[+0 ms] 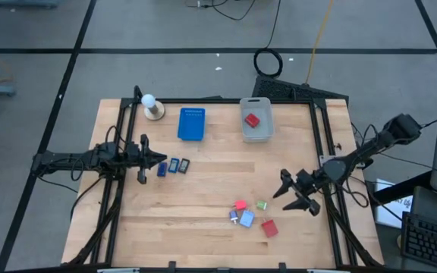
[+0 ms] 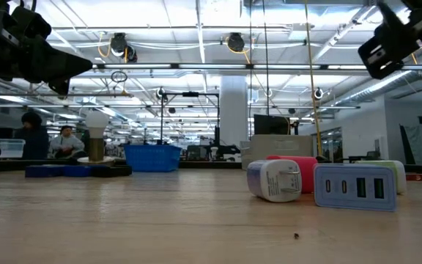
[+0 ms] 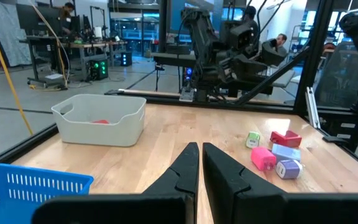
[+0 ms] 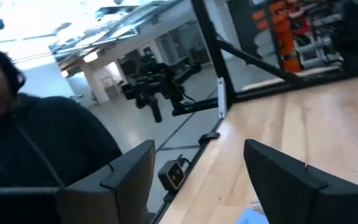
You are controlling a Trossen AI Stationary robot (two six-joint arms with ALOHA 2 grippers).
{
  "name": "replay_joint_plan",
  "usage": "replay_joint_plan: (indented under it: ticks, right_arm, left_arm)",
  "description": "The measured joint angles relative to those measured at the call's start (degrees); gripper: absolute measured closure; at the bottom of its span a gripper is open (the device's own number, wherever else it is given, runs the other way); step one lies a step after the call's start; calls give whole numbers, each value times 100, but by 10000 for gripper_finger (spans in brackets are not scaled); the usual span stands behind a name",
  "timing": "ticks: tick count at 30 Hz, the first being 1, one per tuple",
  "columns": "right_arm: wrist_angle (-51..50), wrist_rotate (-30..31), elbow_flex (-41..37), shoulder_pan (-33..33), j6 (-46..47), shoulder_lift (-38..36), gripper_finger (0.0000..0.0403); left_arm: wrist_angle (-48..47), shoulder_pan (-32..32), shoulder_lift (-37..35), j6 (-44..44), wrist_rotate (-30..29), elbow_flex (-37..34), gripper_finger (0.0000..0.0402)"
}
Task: Pick & Place Office items
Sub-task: Put the red charger adapter into the gray bin
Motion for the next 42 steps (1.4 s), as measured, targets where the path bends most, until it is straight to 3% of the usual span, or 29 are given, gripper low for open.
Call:
replay_joint_plan:
  ticks: [10,18,24,28,34,42]
  right_arm:
    - [303,72,-80,647,-55,283,161]
    - [1443,818,-77,1263,-493,1087,161]
    - [1653,1650,81,1411,528,2090,161]
    - [1658,1519,488,1405,862,2770,161]
    - [1663,748,1045,1405,210,3307,161]
    - [2008,890,1222,1318,-410,3324,161]
  left_arm:
    - [-1,-1,-1,0,1,0,380]
    - [1,0,-1,1,1,0,380]
    - [1,1,-1,0,-1,0,380]
    - [1,-1,-1,0,-1,0,380]
    - [1,1,-1,0,-1,0,380]
    - [1,1,-1,0,-1,0,380]
